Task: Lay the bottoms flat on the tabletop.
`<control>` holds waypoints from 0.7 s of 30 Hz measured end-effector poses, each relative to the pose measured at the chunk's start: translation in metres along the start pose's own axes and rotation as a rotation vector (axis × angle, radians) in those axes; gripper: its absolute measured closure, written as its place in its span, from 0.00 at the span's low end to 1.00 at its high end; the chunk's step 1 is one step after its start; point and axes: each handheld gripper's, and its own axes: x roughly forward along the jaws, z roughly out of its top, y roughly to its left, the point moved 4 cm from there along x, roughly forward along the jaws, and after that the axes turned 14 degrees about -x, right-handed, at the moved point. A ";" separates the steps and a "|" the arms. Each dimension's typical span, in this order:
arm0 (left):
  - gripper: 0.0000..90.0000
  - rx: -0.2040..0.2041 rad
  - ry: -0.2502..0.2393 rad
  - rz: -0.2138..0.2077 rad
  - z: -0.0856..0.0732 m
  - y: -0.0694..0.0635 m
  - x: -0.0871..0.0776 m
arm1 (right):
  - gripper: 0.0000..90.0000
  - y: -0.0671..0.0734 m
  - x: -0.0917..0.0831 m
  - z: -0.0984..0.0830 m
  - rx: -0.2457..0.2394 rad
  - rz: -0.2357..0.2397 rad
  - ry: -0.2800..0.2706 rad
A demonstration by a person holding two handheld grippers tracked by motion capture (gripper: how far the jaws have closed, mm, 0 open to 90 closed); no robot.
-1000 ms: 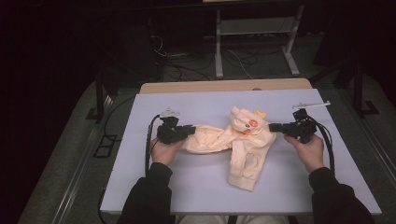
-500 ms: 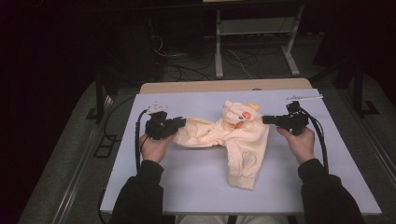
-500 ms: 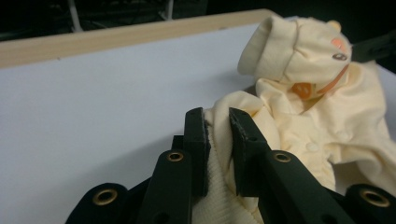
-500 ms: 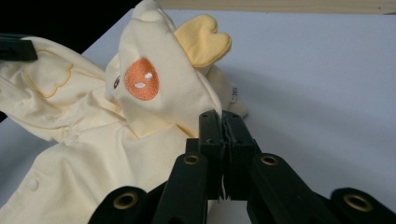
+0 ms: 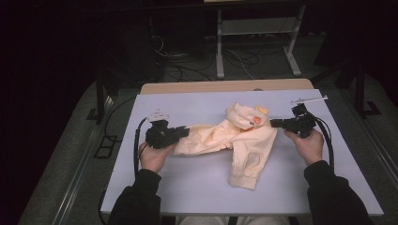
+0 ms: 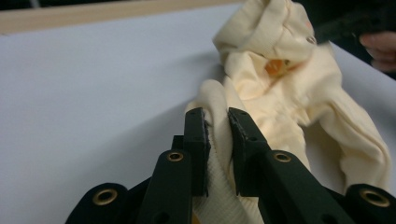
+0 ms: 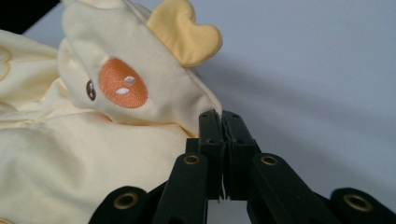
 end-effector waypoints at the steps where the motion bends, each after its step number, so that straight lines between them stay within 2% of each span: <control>1: 0.85 0.011 0.018 -0.005 -0.003 -0.003 0.002 | 0.96 -0.001 -0.001 -0.003 0.000 -0.008 0.010; 4: 0.85 0.037 0.055 -0.030 -0.010 -0.012 0.006 | 0.96 -0.006 -0.006 -0.010 0.014 -0.021 0.034; 6: 0.85 0.054 0.101 -0.057 -0.017 -0.019 0.012 | 0.96 -0.009 -0.008 -0.018 0.023 -0.036 0.062; 11: 0.85 0.111 0.192 -0.070 -0.033 -0.031 0.024 | 0.96 -0.016 -0.013 -0.032 0.063 -0.059 0.097; 13: 0.84 0.131 0.204 -0.067 -0.035 -0.034 0.026 | 0.96 -0.017 -0.015 -0.035 0.074 -0.058 0.097; 15: 0.81 0.127 0.200 -0.079 -0.032 -0.035 0.025 | 0.96 -0.017 -0.016 -0.037 0.083 -0.059 0.099; 18: 0.63 0.082 0.195 -0.119 -0.025 -0.035 0.024 | 0.96 -0.017 -0.016 -0.039 0.096 -0.057 0.096; 21: 0.49 0.066 0.163 -0.117 -0.014 -0.035 0.024 | 0.96 -0.017 -0.017 -0.041 0.120 -0.048 0.069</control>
